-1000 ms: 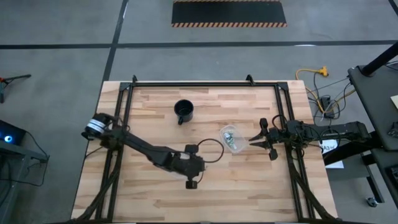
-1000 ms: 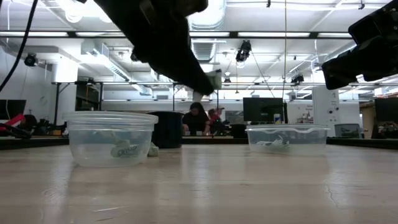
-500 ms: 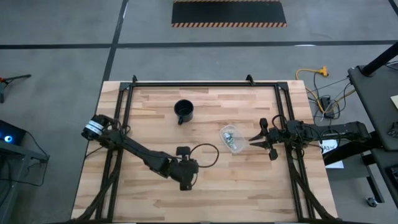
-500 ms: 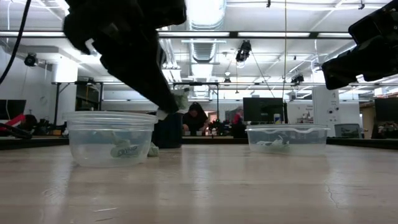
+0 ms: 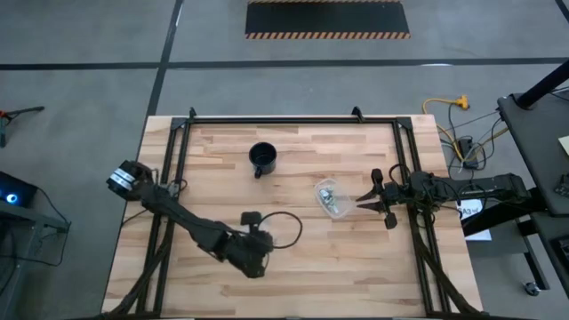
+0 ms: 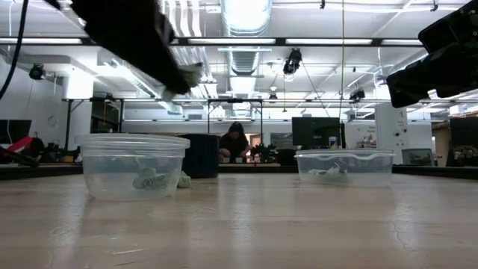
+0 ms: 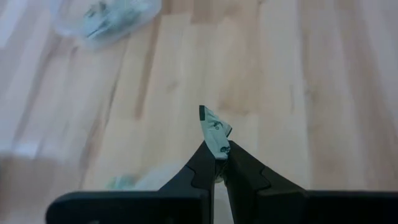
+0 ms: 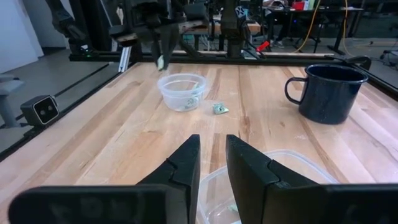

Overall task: Pick and place Stevia / Truvia into bins
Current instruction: Put the white stevia packet into the bottom transparent container

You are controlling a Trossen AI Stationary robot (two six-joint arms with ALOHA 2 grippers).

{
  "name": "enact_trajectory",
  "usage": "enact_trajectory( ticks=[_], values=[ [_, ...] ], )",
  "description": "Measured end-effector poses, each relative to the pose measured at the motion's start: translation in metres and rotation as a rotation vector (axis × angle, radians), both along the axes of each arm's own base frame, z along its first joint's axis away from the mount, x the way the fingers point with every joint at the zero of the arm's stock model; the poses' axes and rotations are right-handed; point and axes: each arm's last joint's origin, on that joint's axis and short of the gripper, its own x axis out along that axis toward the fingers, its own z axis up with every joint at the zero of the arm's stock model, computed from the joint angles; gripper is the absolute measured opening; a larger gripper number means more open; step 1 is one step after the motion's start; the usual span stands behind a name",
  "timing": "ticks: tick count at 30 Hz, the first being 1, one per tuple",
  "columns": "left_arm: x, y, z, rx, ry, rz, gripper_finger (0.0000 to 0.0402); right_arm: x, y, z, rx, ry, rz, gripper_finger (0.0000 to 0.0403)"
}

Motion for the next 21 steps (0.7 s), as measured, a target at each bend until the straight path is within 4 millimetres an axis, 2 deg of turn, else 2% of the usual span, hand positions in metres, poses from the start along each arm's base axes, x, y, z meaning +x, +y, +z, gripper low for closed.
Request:
enact_trajectory(
  ticks=[6, 12, 21],
  values=[
    [-0.020, 0.001, -0.001, 0.015, 0.076, 0.123, 0.0003, 0.000, 0.000, 0.000, -0.001, -0.001, 0.000, 0.0068],
    [-0.020, 0.001, -0.002, 0.004, 0.073, 0.151, 0.0010, 0.000, 0.000, 0.000, 0.001, -0.001, -0.001, 0.0068],
    [-0.020, 0.001, -0.002, 0.004, 0.070, 0.159, 0.0057, 0.000, 0.000, 0.000, 0.001, 0.000, -0.001, 0.0068]
  ],
)
